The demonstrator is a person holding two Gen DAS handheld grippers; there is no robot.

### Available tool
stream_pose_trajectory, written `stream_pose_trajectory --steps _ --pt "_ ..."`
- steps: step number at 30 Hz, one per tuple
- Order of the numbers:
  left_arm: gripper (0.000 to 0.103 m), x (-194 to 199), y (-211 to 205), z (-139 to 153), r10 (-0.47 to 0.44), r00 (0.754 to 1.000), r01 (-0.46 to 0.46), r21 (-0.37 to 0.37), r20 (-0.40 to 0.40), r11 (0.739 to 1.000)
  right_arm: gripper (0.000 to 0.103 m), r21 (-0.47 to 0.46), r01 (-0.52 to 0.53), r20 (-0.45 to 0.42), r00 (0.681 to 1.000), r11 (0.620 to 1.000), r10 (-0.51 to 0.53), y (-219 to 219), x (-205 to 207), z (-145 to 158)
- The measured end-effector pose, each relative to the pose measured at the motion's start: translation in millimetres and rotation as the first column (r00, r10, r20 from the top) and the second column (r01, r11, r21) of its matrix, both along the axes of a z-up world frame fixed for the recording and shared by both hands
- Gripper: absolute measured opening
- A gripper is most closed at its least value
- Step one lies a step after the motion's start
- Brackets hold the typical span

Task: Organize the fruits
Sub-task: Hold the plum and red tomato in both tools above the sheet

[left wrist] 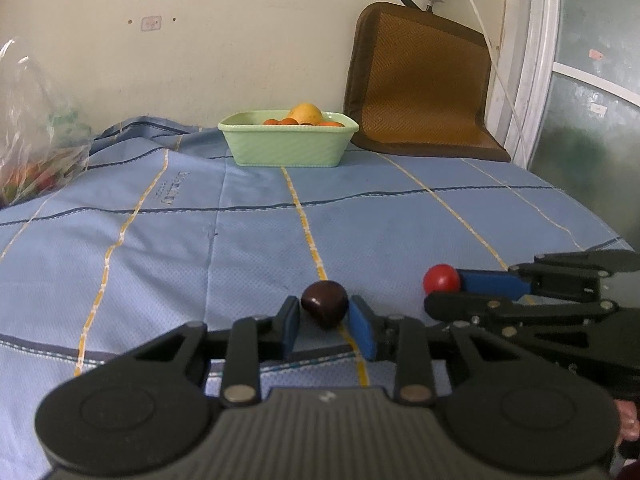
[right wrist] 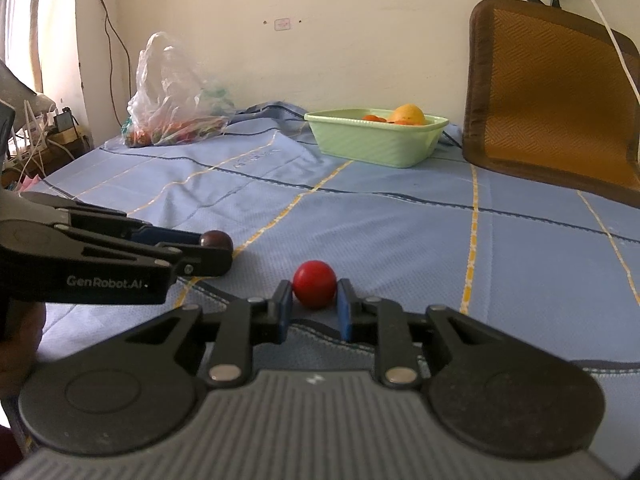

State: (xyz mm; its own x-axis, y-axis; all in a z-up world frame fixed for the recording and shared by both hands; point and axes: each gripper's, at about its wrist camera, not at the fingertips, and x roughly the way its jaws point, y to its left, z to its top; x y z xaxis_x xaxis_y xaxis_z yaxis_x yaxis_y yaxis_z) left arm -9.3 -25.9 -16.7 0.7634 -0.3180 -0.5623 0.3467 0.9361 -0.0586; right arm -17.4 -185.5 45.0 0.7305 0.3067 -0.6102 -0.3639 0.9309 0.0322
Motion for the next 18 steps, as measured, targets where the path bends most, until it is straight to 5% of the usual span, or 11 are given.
stream_pose_trajectory --steps 18 --pt "0.027 4.1 0.6 3.0 0.019 1.0 -0.019 -0.009 -0.007 1.0 0.026 0.066 0.022 -0.01 1.0 0.998 -0.022 -7.7 4.4 2.4"
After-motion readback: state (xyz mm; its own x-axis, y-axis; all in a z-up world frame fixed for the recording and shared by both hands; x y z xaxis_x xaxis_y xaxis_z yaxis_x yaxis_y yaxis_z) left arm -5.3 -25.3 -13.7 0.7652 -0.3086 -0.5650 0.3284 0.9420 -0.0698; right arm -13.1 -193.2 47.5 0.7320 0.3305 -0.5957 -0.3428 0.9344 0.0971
